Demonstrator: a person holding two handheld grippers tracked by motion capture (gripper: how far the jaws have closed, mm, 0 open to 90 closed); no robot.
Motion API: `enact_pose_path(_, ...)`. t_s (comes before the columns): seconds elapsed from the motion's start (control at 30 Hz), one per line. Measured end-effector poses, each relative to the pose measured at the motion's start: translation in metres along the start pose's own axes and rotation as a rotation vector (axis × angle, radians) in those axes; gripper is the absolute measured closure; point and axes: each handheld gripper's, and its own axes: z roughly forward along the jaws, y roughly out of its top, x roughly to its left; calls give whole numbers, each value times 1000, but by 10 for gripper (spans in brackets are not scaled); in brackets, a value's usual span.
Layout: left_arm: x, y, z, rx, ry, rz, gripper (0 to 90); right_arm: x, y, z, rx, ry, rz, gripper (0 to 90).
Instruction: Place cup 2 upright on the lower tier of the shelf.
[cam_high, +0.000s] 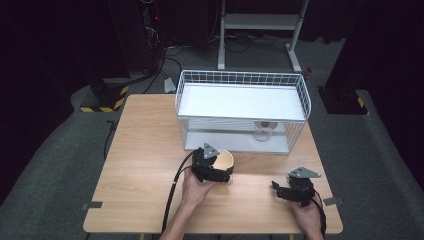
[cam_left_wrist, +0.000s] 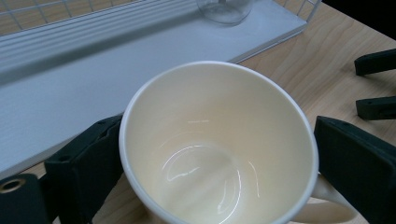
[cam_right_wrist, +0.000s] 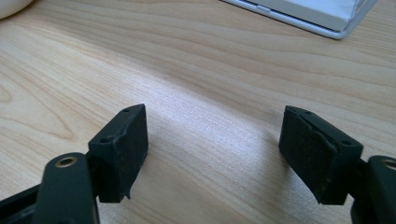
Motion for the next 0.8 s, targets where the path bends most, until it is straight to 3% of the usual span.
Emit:
enact_pose_path(0.3,-1,0,5,-2,22,8,79,0,0,0,-1,3,-5,234)
enact_pose_path(0.8,-6,-1,5,-16,66,56,97,0,0,0,-1,3,-7,234)
